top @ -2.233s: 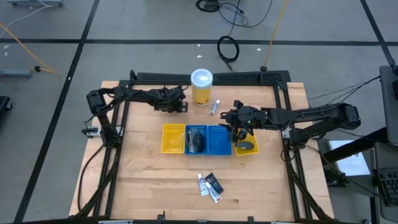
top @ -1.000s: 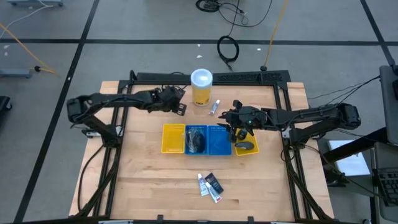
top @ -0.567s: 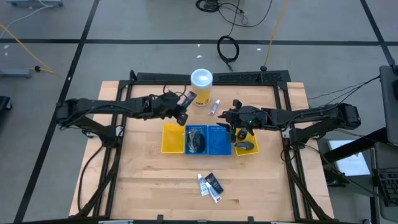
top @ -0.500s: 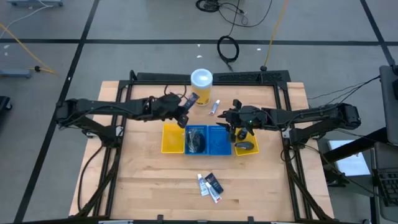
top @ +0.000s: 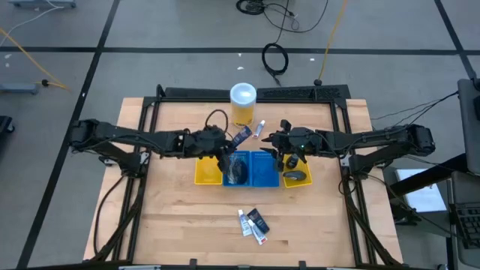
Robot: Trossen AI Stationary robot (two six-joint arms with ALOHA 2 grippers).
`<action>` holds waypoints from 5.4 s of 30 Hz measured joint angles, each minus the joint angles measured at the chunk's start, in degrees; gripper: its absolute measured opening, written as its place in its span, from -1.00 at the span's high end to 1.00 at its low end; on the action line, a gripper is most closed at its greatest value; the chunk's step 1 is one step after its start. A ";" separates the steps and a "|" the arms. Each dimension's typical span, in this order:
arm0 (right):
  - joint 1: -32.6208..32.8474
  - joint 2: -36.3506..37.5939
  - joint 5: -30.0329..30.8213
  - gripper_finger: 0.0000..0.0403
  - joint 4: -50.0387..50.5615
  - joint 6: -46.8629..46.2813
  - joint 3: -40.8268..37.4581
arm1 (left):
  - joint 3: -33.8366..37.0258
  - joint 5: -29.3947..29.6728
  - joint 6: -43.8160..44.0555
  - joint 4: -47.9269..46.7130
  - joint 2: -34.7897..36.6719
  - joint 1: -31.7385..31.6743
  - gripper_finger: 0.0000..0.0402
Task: Pick & Place Travel size toiletries
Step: Put the blue shave cream into the right blue bin, then put the white toothpaste into the left yellow bin
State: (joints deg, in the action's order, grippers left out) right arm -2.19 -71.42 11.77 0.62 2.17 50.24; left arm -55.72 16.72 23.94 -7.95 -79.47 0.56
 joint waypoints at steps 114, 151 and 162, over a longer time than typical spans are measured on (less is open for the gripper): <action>4.93 0.07 -0.04 0.35 -9.02 3.03 0.00 | 0.04 -20.41 -26.82 20.51 -30.74 18.90 -0.06; 4.93 0.07 -0.04 0.35 -8.95 3.21 0.02 | 0.00 -17.57 -31.44 22.59 -31.48 20.79 -0.06; 4.93 0.07 -0.04 0.35 -8.96 3.21 0.02 | 0.00 -16.06 -35.57 23.18 -31.46 20.95 0.13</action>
State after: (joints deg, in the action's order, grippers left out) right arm 2.74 -71.35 11.73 -8.34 5.39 50.26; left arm -55.72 0.65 -11.63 15.23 -110.93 21.52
